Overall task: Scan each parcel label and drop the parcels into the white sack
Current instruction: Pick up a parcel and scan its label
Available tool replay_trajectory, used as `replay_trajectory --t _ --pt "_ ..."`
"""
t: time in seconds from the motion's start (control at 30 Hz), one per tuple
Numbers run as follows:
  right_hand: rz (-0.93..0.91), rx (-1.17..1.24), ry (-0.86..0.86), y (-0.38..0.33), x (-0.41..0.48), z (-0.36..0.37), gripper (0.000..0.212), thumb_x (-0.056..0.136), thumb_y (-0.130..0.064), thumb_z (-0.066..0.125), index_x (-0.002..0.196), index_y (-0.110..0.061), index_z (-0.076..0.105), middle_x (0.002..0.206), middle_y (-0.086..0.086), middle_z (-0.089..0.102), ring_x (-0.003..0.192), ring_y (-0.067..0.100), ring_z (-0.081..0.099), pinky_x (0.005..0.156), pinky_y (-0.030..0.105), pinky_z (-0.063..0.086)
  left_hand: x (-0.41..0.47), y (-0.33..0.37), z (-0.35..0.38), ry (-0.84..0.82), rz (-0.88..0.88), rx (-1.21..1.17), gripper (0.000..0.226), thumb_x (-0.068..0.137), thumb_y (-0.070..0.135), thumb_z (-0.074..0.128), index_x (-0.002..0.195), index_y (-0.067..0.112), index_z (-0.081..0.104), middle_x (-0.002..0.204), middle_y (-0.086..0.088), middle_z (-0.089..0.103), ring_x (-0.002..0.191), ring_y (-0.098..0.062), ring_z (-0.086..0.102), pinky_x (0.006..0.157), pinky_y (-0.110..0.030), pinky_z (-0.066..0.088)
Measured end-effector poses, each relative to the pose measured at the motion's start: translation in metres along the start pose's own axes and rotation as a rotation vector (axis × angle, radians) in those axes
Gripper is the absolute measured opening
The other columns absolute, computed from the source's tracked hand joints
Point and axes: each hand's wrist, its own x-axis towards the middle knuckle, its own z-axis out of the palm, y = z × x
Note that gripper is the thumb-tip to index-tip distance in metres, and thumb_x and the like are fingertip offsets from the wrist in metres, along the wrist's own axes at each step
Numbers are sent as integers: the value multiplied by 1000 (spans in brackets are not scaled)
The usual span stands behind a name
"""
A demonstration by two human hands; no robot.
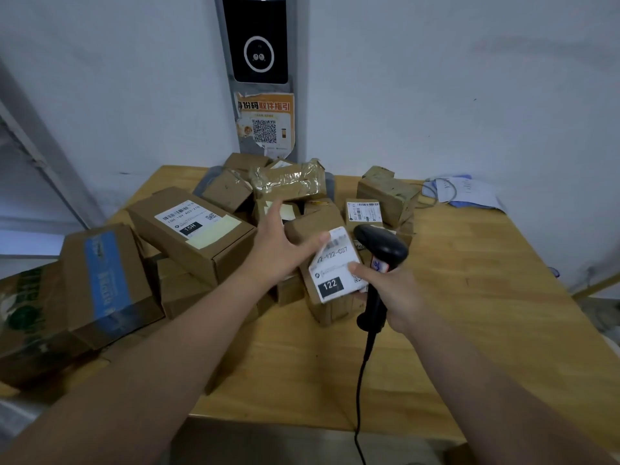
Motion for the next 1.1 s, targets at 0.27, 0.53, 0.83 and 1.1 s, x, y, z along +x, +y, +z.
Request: replay_trajectory --t 0.27,0.53,0.83,1.1 --pt "-2 58 -36 11 -6 0 27 83 -9 74 109 -14 67 98 8 76 87 22 71 81 44 55 -5 -7 11 -62 -99 -433 69 82 24 75 137 34 34 118 -1 63 94 -14 69 71 -24 58" --pt "6 65 -1 11 1 -8 31 85 -8 72 114 -14 65 103 6 75 94 21 72 85 44 58 12 -8 -2 -124 -113 -342 37 86 27 70 114 40 51 115 -5 65 95 -17 68 64 -22 55" --pt "-135 -306 7 -5 -22 -1 22 85 -25 72 73 -11 61 49 -4 55 45 10 52 48 25 44 41 -3 -3 48 -58 -216 57 85 29 72 134 34 43 125 -5 56 101 -18 64 83 -40 59" --pt "-98 -328 65 -8 -24 0 26 86 -26 71 66 -12 60 50 0 53 42 10 50 48 27 44 44 -11 -8 82 -46 -94 58 85 29 71 136 34 43 135 -3 52 120 -23 54 91 -48 54"
